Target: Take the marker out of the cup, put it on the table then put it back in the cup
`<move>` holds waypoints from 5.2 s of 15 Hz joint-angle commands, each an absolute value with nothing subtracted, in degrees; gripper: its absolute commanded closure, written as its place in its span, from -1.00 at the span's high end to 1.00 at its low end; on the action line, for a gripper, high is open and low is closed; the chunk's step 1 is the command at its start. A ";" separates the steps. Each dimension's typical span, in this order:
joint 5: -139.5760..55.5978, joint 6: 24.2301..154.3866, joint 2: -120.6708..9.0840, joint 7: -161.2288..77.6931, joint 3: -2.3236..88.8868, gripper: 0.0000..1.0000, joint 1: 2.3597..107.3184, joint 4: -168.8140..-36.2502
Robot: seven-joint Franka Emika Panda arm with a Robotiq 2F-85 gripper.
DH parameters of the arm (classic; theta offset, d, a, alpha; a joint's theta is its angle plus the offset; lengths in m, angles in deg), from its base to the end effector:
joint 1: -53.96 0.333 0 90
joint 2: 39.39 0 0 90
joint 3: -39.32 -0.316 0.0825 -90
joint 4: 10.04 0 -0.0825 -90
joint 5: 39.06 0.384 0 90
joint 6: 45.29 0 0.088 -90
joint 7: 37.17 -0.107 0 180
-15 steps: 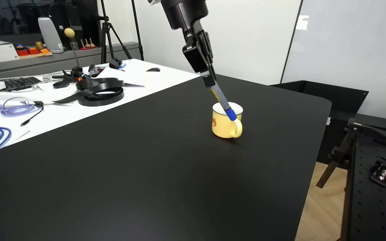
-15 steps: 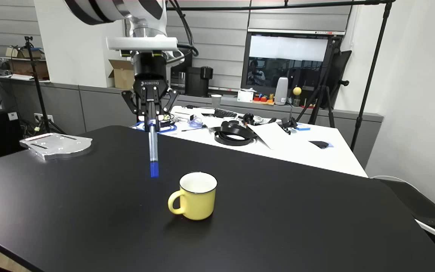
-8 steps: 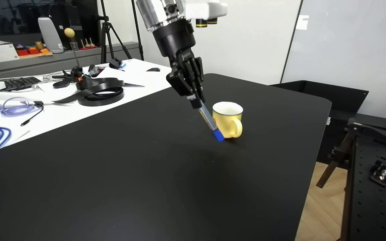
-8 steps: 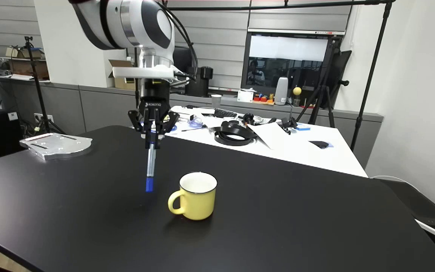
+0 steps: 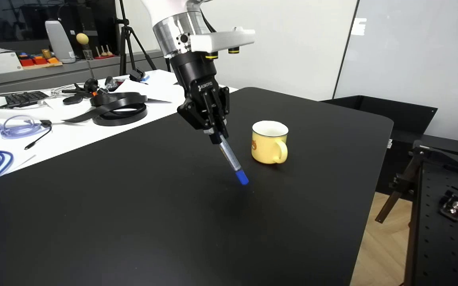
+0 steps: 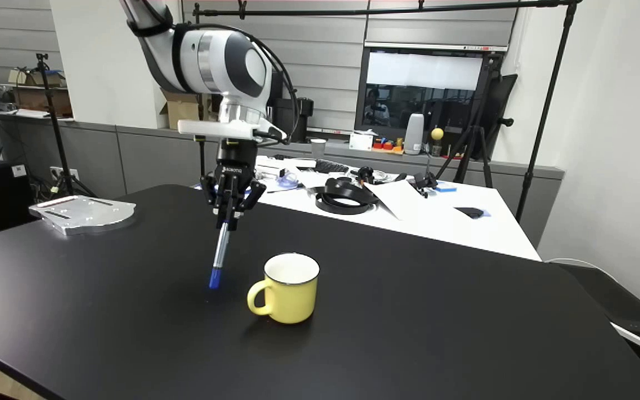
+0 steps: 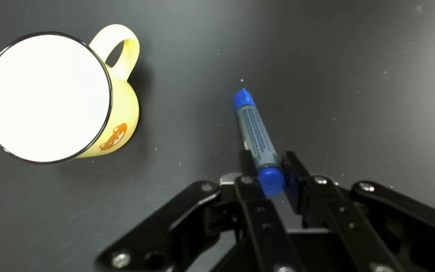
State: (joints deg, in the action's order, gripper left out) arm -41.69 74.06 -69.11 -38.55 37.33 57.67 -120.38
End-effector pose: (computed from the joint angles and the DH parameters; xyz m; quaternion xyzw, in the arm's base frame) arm 0.5800 0.0553 0.1940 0.9824 0.0510 -0.1786 0.0198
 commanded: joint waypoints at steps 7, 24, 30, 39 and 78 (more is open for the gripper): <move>-36.07 67.67 -74.47 -42.04 38.21 0.48 56.56 -111.76; -43.86 112.41 -66.33 -45.83 44.29 1.00 63.19 -139.33; -51.84 110.38 -67.19 -48.48 49.69 1.00 66.39 -141.52; -52.34 108.32 -66.72 -45.15 47.25 1.00 64.35 -142.42; -46.62 103.04 -59.34 -39.10 42.92 -0.89 57.93 -140.07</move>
State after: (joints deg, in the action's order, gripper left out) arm -46.54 108.80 -65.63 -39.81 42.98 58.80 -137.81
